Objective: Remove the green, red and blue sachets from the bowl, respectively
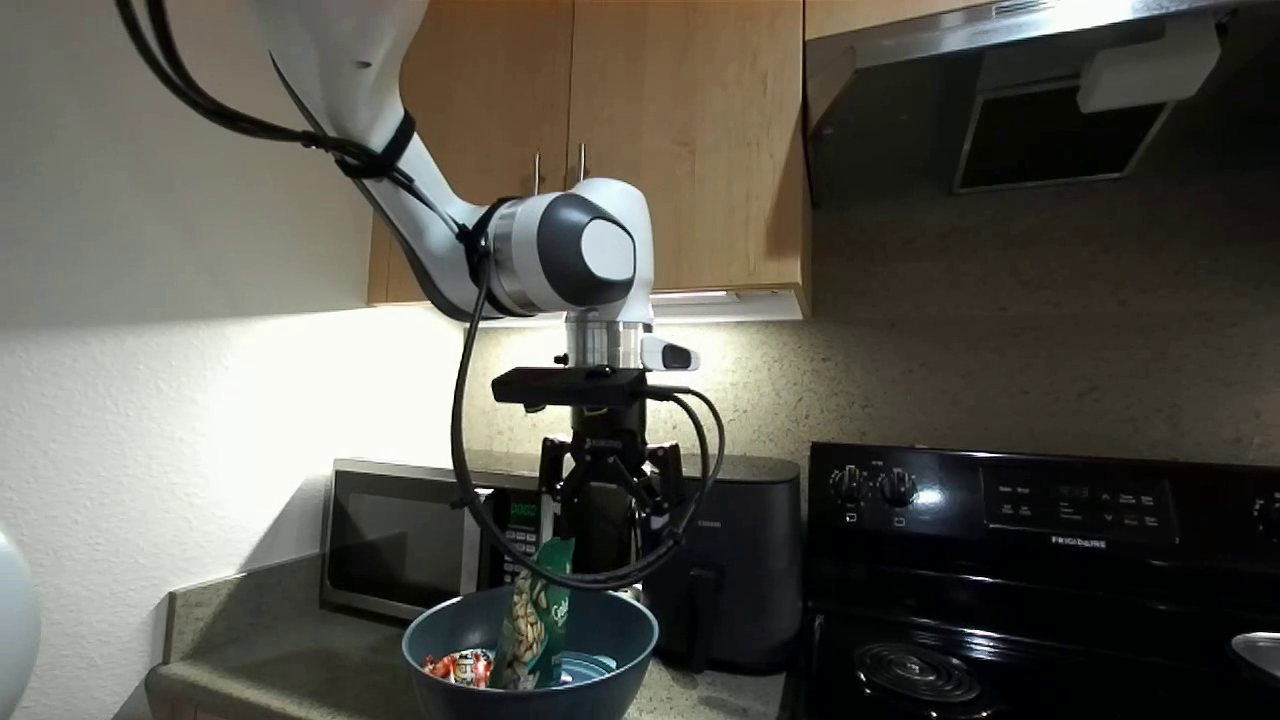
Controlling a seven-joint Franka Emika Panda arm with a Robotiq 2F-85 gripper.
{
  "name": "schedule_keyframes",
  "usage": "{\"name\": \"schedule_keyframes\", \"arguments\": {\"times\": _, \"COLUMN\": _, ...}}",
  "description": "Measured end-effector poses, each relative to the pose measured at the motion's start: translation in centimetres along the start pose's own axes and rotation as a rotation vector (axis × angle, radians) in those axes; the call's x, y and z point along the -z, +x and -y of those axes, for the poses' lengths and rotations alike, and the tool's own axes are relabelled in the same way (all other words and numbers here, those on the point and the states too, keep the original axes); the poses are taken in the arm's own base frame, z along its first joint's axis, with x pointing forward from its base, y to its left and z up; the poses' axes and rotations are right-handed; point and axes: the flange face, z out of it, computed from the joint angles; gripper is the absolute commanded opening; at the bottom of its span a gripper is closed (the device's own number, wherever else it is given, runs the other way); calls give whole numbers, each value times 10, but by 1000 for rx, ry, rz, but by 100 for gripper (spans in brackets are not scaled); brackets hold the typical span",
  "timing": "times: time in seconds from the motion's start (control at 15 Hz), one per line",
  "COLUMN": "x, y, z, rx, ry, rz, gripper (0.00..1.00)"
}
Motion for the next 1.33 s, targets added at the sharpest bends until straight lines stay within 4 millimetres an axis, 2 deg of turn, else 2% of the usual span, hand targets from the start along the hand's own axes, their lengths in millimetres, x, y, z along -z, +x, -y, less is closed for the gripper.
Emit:
{"name": "schedule_keyframes", "arguments": {"times": 0.2, "x": -9, "y": 12, "z": 20, "rx": 103, "ry": -2, "rz": 20, "gripper": 100}}
{"name": "schedule_keyframes", "arguments": {"times": 0.53, "x": -9, "y": 14, "z": 20, "rx": 117, "ry": -3, "rz": 21, "gripper": 100}}
{"name": "schedule_keyframes", "arguments": {"times": 0.73, "x": 3, "y": 17, "z": 30, "rx": 136, "ry": -3, "rz": -7, "gripper": 100}}
{"name": "schedule_keyframes", "arguments": {"times": 0.93, "x": 17, "y": 22, "z": 59, "rx": 202, "ry": 8, "rz": -35, "gripper": 100}}
{"name": "schedule_keyframes", "arguments": {"times": 1.07, "x": 18, "y": 22, "z": 82, "rx": 252, "ry": 16, "rz": -25, "gripper": 100}}
{"name": "schedule_keyframes", "arguments": {"times": 1.2, "x": 10, "y": 22, "z": 102, "rx": 307, "ry": 14, "rz": -4, "gripper": 100}}
{"name": "schedule_keyframes", "arguments": {"times": 1.33, "x": -8, "y": 23, "z": 114, "rx": 348, "ry": 11, "rz": 34, "gripper": 100}}
